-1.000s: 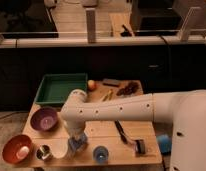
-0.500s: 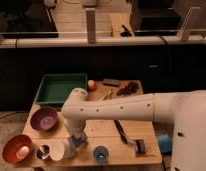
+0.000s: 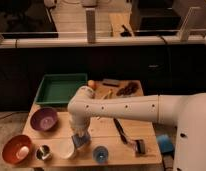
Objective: Place sponge in paper cup
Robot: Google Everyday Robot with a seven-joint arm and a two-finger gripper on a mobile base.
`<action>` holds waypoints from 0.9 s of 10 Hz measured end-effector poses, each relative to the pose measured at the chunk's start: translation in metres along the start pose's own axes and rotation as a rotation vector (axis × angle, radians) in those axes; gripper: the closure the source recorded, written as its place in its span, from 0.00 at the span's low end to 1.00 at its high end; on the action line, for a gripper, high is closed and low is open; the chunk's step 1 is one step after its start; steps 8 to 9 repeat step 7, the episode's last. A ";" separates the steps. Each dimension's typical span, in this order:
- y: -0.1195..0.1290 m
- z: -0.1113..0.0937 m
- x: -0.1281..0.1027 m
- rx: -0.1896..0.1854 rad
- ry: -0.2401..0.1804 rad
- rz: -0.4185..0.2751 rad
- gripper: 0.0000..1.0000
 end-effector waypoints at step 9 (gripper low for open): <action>0.001 -0.003 0.007 -0.024 0.036 0.026 0.99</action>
